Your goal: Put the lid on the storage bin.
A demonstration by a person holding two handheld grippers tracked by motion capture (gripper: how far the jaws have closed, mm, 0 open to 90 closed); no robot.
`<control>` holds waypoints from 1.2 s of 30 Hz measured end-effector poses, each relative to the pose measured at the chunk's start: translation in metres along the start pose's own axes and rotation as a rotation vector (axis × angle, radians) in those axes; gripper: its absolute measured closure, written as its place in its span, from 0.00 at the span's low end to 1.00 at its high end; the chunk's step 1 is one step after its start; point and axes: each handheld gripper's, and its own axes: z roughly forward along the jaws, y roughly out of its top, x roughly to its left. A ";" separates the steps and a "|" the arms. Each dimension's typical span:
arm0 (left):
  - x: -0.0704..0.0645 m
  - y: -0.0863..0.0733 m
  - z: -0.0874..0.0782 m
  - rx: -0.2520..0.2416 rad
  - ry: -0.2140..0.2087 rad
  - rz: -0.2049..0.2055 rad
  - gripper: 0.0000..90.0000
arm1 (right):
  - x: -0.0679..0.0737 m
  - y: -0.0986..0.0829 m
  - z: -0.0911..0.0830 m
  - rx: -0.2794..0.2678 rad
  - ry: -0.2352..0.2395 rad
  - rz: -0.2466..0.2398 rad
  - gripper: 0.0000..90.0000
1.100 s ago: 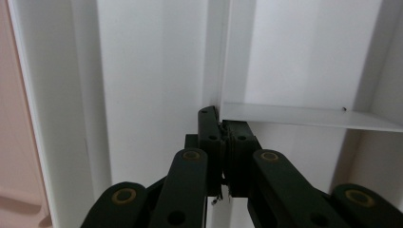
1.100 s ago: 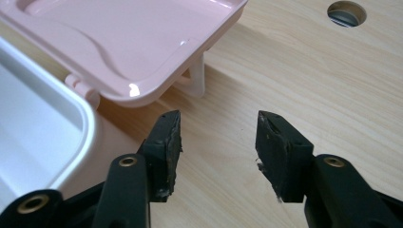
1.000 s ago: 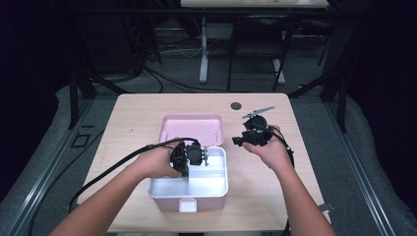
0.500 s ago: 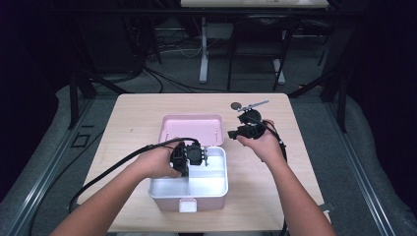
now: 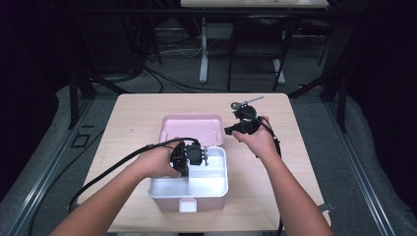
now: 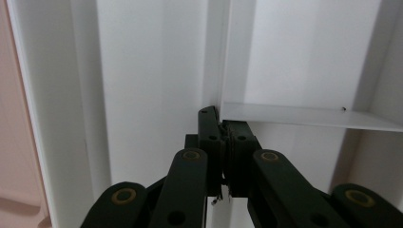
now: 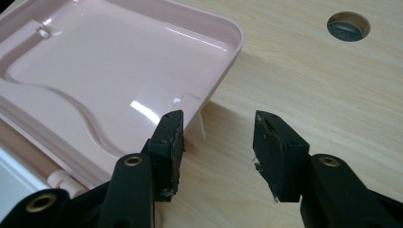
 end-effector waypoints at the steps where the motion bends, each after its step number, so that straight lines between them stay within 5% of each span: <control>1: 0.000 0.000 0.000 0.001 -0.005 0.000 0.97 | 0.001 0.002 0.001 0.008 0.003 0.004 0.59; 14: 0.000 0.000 0.000 -0.001 -0.005 -0.001 0.97 | 0.001 0.011 0.017 0.030 -0.005 0.041 0.61; 16: 0.000 0.000 0.000 0.001 -0.005 0.001 0.97 | 0.002 0.012 0.019 0.025 -0.046 0.042 0.61; 19: 0.000 0.000 0.000 0.002 -0.003 0.002 0.97 | 0.002 0.015 0.022 0.040 -0.012 0.047 0.62; 21: 0.000 0.000 0.000 0.002 -0.004 0.002 0.97 | 0.004 0.017 0.024 0.040 -0.043 0.056 0.63; 22: 0.001 0.000 0.000 0.002 -0.003 0.003 0.97 | 0.003 0.019 0.024 0.050 -0.005 0.060 0.63; 26: 0.001 0.000 0.000 0.002 -0.004 0.002 0.97 | 0.009 0.023 0.030 0.050 -0.064 0.054 0.67; 36: 0.001 0.000 0.000 0.000 -0.011 0.002 0.97 | 0.012 0.028 0.049 0.078 -0.093 0.090 0.73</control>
